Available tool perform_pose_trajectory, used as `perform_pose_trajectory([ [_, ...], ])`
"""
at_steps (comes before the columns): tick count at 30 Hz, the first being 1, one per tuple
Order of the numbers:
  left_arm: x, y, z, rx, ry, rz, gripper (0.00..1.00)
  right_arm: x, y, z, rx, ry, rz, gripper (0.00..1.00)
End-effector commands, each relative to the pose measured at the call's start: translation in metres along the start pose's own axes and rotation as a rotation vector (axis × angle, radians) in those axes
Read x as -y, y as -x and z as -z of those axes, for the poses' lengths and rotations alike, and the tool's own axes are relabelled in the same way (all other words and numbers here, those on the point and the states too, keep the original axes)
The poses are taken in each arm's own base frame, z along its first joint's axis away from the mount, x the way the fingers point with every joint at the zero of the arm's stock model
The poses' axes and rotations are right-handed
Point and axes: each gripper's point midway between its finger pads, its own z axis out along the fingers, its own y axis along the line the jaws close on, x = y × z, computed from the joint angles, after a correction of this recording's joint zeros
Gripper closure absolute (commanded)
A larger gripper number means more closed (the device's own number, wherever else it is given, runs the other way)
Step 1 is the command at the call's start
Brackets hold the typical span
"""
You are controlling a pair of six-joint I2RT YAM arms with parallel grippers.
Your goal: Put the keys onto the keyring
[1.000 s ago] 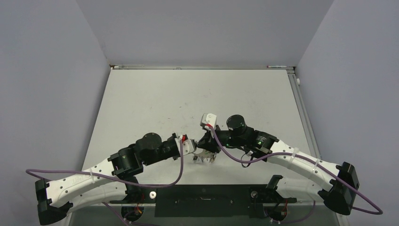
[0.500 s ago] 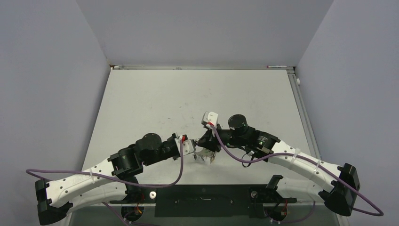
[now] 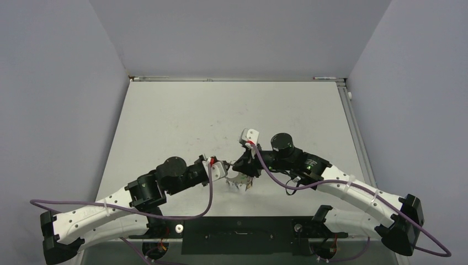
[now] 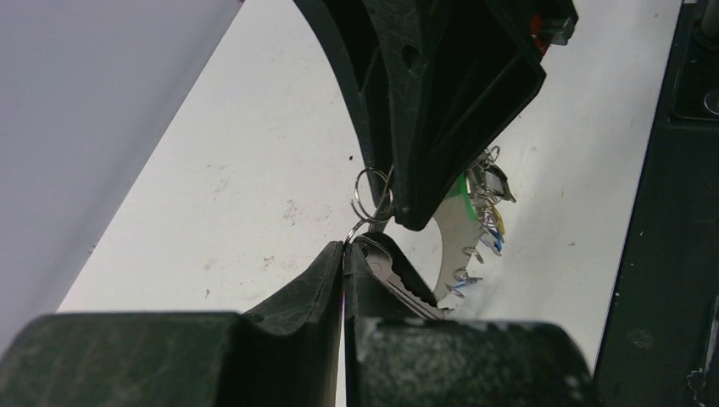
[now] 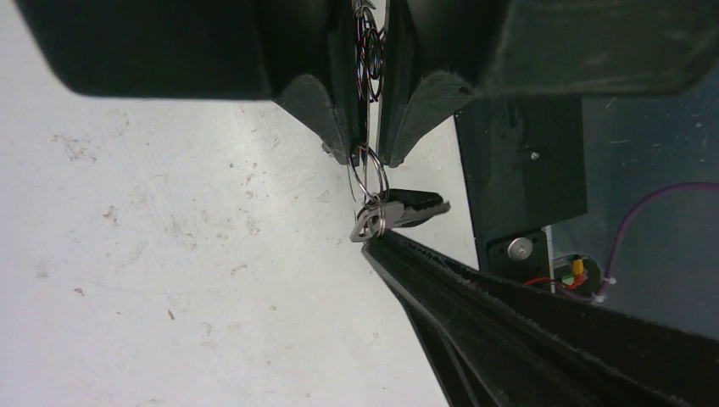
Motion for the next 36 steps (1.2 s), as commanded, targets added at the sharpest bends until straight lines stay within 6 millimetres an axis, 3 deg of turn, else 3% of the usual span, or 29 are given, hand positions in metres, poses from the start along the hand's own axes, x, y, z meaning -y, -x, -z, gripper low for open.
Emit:
perform_pose_trajectory([
  [1, -0.018, 0.007, 0.003, 0.034, 0.094, -0.002, 1.00, -0.019, 0.031, 0.004, 0.073, 0.101, -0.010, 0.95],
  [12, -0.017, 0.006, 0.002, 0.039, 0.092, -0.010, 1.00, -0.022, 0.023, -0.004, 0.035, 0.131, -0.052, 0.95],
  [21, -0.009, 0.015, 0.010, 0.081, 0.039, -0.009, 1.00, -0.005, 0.027, 0.004, 0.062, 0.028, 0.037, 0.95],
  [23, -0.008, 0.024, 0.015, 0.116, 0.025, 0.003, 0.92, 0.000, 0.031, 0.008, 0.084, -0.004, 0.077, 0.95],
  [30, 0.006, 0.062, 0.036, 0.333, -0.104, 0.076, 0.43, 0.009, 0.042, 0.015, 0.149, -0.094, 0.184, 0.95],
  [32, 0.007, 0.064, 0.039, 0.358, -0.124, 0.093, 0.38, 0.006, 0.043, 0.014, 0.147, -0.100, 0.210, 0.95],
  [36, 0.006, 0.079, 0.044, 0.435, -0.154, 0.109, 0.38, -0.013, 0.042, 0.011, 0.143, -0.098, 0.293, 0.95],
])
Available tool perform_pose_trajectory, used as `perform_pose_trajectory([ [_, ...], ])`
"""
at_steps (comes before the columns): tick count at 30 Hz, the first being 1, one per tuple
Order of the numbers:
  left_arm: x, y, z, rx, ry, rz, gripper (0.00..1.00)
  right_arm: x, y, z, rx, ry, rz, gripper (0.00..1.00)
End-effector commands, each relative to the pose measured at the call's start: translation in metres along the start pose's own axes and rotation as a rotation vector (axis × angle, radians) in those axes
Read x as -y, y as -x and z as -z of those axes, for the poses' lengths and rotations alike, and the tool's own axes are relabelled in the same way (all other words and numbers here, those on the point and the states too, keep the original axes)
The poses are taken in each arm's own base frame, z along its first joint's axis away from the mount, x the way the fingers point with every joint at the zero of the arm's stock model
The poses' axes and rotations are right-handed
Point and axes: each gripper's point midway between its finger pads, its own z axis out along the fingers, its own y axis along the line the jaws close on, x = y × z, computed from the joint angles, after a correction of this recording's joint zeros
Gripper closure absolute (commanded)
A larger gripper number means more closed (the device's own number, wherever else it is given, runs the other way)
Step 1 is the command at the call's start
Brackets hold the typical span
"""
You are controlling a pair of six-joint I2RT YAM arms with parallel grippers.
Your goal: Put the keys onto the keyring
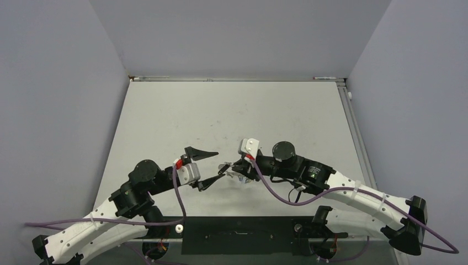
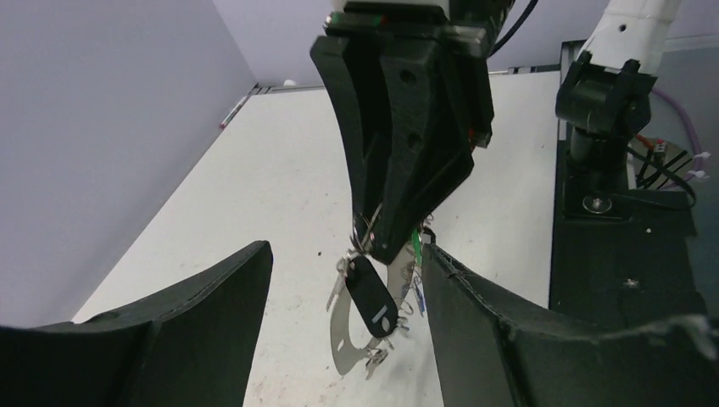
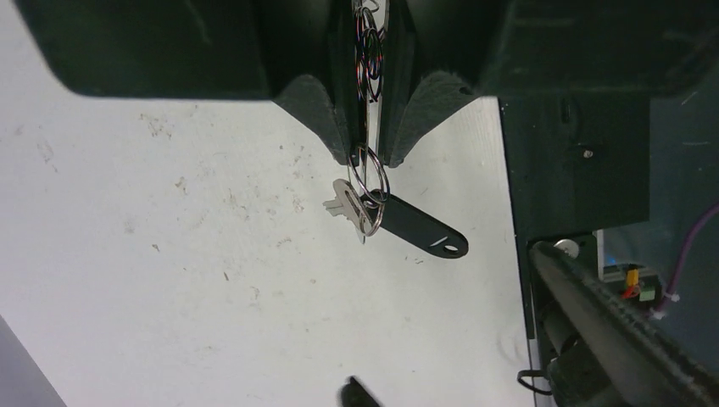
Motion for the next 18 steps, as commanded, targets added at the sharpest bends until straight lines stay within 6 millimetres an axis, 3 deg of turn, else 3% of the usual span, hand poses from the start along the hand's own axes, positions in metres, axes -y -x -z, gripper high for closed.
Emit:
perform_pose_trajectory([
  [1, 0.011, 0.031, -0.003, 0.144, -0.099, 0.041, 0.38, -0.009, 0.031, 0.002, 0.103, -0.042, 0.143, 0.95],
  [10, 0.018, 0.019, -0.013, 0.096, -0.190, 0.090, 0.54, -0.013, 0.047, 0.014, 0.189, -0.075, 0.176, 0.95],
  [18, 0.026, 0.017, -0.020, 0.106, -0.242, 0.123, 0.62, -0.014, 0.047, 0.013, 0.181, -0.080, 0.187, 0.95],
])
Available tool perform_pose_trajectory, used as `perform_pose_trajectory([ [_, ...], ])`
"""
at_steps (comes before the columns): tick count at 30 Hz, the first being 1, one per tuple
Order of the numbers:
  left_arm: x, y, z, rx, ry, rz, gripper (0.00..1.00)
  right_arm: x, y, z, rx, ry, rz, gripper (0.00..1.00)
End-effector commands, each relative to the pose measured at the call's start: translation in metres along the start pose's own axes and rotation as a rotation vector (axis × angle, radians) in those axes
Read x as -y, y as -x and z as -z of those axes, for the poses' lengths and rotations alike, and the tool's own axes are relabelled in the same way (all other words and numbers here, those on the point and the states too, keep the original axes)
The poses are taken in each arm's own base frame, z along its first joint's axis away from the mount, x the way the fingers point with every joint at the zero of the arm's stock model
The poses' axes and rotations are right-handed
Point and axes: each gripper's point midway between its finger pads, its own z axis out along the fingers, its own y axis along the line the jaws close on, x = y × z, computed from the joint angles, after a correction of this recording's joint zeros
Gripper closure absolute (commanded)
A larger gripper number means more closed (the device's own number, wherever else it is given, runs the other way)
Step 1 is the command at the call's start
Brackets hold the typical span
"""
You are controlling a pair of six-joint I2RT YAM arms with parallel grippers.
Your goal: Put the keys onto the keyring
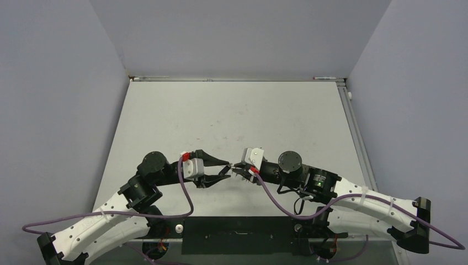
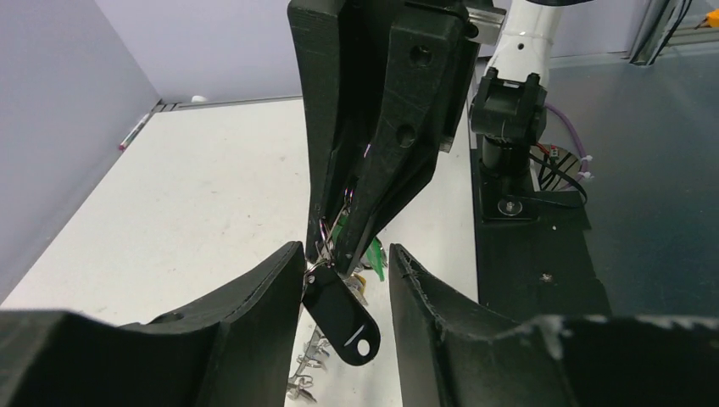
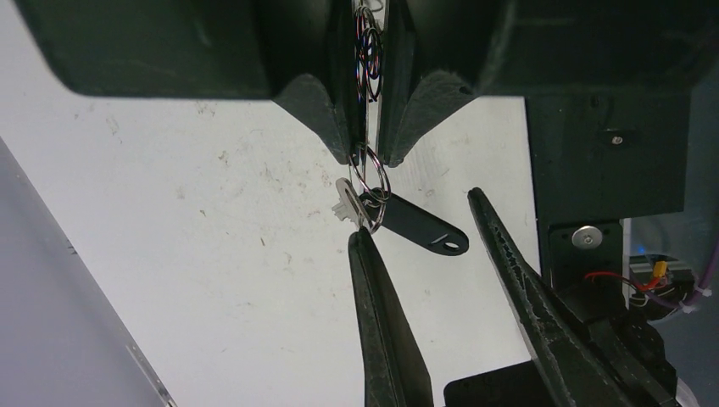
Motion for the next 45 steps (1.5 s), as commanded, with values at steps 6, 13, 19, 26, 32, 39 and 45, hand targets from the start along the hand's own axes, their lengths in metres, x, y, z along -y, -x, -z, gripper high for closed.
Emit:
perform_pose_trajectory([
  [6, 0.001, 0.002, -0.005, 0.007, -0.032, -0.014, 0.66, 0.011, 0.033, 0.005, 0.116, -0.064, 0.039, 0.95],
  [13, -0.005, -0.005, -0.002, -0.016, 0.006, -0.027, 0.63, 0.022, 0.035, 0.011, 0.120, -0.128, 0.040, 0.95],
  [19, 0.003, -0.001, -0.003, -0.009, -0.035, 0.006, 0.63, 0.030, 0.035, 0.015, 0.115, -0.176, 0.033, 0.95],
  [26, -0.011, -0.002, -0.007, -0.029, 0.027, 0.031, 0.62, 0.028, 0.043, 0.014, 0.150, -0.161, 0.033, 0.95],
  [32, -0.016, 0.009, -0.005, 0.083, 0.085, 0.039, 0.60, 0.026, 0.039, 0.009, 0.152, -0.153, 0.030, 0.95],
  [39, -0.020, 0.006, -0.008, 0.072, 0.098, 0.064, 0.68, 0.023, 0.042, 0.005, 0.165, -0.136, 0.028, 0.95],
  [45, -0.025, 0.007, -0.010, 0.085, 0.122, 0.079, 0.73, 0.020, 0.043, 0.003, 0.169, -0.118, 0.026, 0.95],
])
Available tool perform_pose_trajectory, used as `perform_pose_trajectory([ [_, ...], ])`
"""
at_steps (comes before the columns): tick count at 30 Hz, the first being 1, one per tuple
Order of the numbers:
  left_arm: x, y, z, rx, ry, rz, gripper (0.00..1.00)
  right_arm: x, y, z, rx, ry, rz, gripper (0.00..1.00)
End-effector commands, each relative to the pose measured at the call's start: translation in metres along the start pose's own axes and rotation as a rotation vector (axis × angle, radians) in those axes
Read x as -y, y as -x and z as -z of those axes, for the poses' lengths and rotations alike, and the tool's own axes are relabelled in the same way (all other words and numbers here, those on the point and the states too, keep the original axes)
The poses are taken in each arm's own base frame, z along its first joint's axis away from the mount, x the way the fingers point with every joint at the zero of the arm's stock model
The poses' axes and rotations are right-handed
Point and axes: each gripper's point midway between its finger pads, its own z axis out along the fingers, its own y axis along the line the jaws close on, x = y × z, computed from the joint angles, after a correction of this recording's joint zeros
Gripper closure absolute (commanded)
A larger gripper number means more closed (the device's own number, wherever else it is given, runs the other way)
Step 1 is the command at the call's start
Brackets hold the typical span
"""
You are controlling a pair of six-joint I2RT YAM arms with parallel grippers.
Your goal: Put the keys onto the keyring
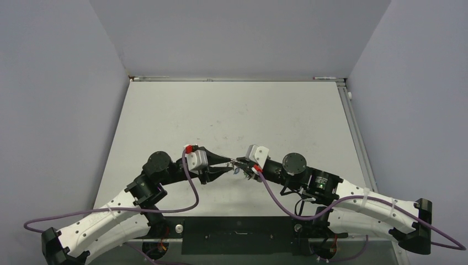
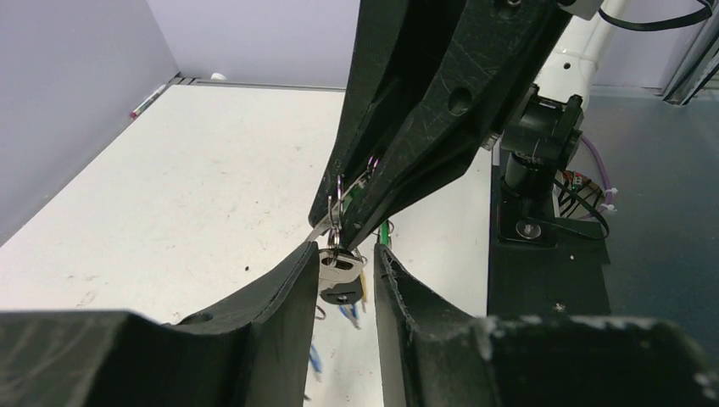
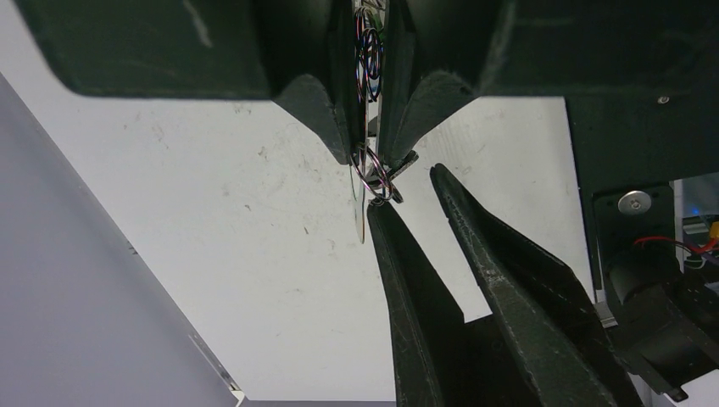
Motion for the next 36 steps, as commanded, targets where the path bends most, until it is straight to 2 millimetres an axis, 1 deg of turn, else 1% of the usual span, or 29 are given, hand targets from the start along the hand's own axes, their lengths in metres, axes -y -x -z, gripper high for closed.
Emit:
perform_pose_trajectory([
  [1, -0.008, 0.021, -0.002, 0.078, 0.040, -0.006, 0.74, 0.000, 0.034, -0.004, 0.126, 0.006, 0.002, 0.95],
  [4, -0.011, 0.022, -0.003, 0.085, 0.053, -0.008, 0.76, -0.001, 0.034, -0.005, 0.126, 0.011, 0.002, 0.95],
  [11, -0.009, 0.021, -0.004, 0.086, 0.044, 0.022, 0.79, -0.004, 0.033, -0.008, 0.123, 0.019, 0.000, 0.95],
  [18, -0.009, 0.020, -0.005, 0.085, 0.044, 0.027, 0.85, -0.006, 0.031, -0.010, 0.119, 0.026, 0.000, 0.95],
  [25, -0.011, 0.018, -0.006, 0.076, 0.049, 0.031, 1.00, -0.008, 0.036, -0.010, 0.135, 0.033, -0.003, 0.95],
  [32, -0.017, 0.021, -0.004, 0.064, 0.086, 0.023, 1.00, -0.012, 0.035, -0.011, 0.133, 0.054, -0.008, 0.95],
  [33, -0.019, 0.022, -0.003, 0.061, 0.102, 0.019, 1.00, -0.012, 0.034, -0.011, 0.126, 0.053, -0.009, 0.94],
  [34, -0.022, 0.022, -0.002, 0.056, 0.115, 0.019, 1.00, -0.012, 0.032, -0.011, 0.114, 0.054, -0.013, 0.91],
  [36, -0.027, 0.022, 0.001, 0.039, 0.141, -0.010, 1.00, -0.011, 0.029, -0.011, 0.095, 0.046, -0.019, 0.81],
])
